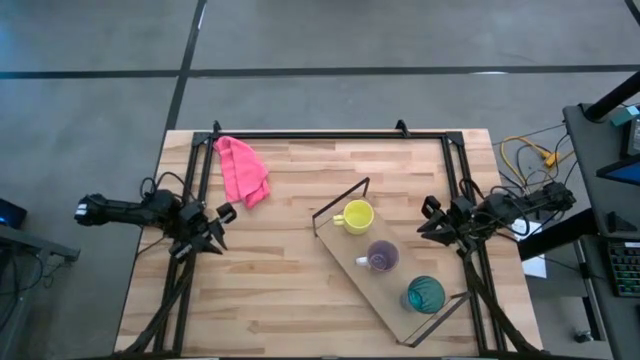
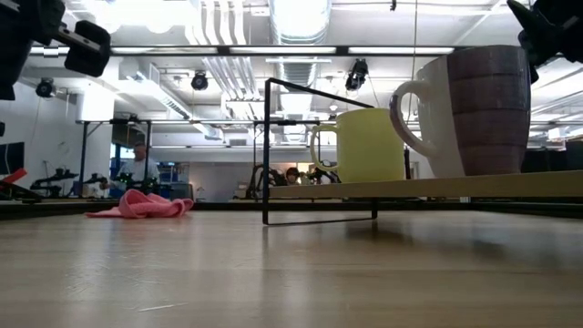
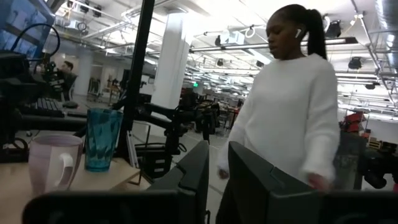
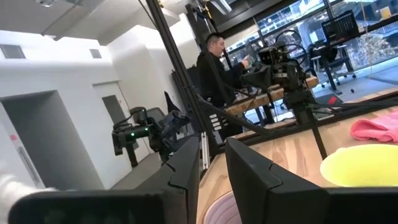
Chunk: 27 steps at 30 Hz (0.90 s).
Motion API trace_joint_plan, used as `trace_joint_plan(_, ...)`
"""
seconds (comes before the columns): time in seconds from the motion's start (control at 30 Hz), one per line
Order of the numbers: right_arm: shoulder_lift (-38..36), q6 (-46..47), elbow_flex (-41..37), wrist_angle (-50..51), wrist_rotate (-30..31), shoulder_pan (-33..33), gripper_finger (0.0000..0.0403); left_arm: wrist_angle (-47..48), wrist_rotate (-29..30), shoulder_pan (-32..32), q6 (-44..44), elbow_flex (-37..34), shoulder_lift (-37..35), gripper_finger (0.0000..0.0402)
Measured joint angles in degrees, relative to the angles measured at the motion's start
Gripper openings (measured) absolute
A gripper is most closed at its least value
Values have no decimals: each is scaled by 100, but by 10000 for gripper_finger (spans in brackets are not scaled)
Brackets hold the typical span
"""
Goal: Stack small to large cups/mugs on shelf
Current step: Return to Home Position
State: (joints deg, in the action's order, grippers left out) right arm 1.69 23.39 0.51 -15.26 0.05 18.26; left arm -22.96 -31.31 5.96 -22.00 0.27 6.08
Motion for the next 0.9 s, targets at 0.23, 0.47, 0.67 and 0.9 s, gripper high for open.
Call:
trace_joint_plan(0.23,0,-1,0,1,0,0,79,-11,0,0,-2,0,110,47)
trace_joint_plan(0.47,-2,-1,0,1,0,0,73,-10,1,0,-4,0,157,47)
trace_joint_plan(0.67,-4,-1,0,1,-1,0,78,-1,2,0,-4,0,181,48)
trace_joint_plan(0.9,-4,-1,2,1,-2,0,76,-10,2,0,-4,0,178,48)
